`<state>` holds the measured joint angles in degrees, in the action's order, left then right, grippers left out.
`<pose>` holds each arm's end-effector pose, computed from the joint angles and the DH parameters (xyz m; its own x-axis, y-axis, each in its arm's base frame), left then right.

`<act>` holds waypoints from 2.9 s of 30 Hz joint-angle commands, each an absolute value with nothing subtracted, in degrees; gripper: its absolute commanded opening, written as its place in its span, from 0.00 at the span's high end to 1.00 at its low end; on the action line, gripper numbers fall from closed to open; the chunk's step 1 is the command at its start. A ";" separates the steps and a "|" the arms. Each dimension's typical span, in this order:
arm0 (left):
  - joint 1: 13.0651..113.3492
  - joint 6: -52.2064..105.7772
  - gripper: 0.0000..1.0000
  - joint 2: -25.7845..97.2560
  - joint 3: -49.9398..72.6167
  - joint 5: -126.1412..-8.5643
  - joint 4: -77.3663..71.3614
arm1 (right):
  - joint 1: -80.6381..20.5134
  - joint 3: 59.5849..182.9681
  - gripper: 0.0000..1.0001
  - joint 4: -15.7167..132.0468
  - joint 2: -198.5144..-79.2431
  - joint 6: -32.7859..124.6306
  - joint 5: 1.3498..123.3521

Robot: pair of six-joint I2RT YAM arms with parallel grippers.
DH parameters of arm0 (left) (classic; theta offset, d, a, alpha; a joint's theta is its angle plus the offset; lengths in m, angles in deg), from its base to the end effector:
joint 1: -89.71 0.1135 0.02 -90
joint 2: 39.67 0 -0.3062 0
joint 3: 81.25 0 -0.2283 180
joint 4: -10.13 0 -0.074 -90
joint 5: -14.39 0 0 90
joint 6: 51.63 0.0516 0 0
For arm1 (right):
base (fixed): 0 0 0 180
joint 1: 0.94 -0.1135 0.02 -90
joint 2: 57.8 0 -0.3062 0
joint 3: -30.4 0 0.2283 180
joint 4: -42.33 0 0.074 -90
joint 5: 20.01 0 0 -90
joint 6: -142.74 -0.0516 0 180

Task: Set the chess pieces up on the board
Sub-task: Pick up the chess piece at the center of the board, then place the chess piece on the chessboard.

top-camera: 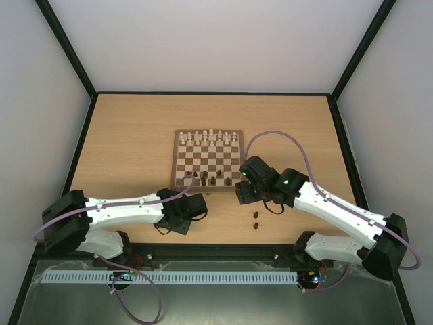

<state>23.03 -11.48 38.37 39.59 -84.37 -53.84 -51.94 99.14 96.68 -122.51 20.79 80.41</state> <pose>0.0817 -0.1696 0.2152 -0.9413 0.2752 -0.1958 0.2801 0.9600 0.0023 0.1310 0.1469 0.3104 -0.7770 -0.1325 -0.6154 -0.3306 0.9178 0.2198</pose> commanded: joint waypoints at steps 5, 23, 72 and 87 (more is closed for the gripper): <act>25.93 -10.24 0.54 39.10 40.90 -84.17 -50.83 | -51.92 98.02 0.27 97.93 -120.99 21.36 78.91; 29.88 -8.30 0.97 38.50 41.05 -83.46 -50.66 | -51.91 97.54 0.27 97.24 -121.34 21.82 78.41; 44.74 12.01 0.96 61.84 9.40 -84.58 -48.41 | -51.91 96.84 0.27 96.15 -120.91 22.50 76.47; 45.32 12.36 0.91 62.40 10.88 -84.49 -47.74 | -51.94 96.58 0.27 96.00 -120.97 22.65 76.06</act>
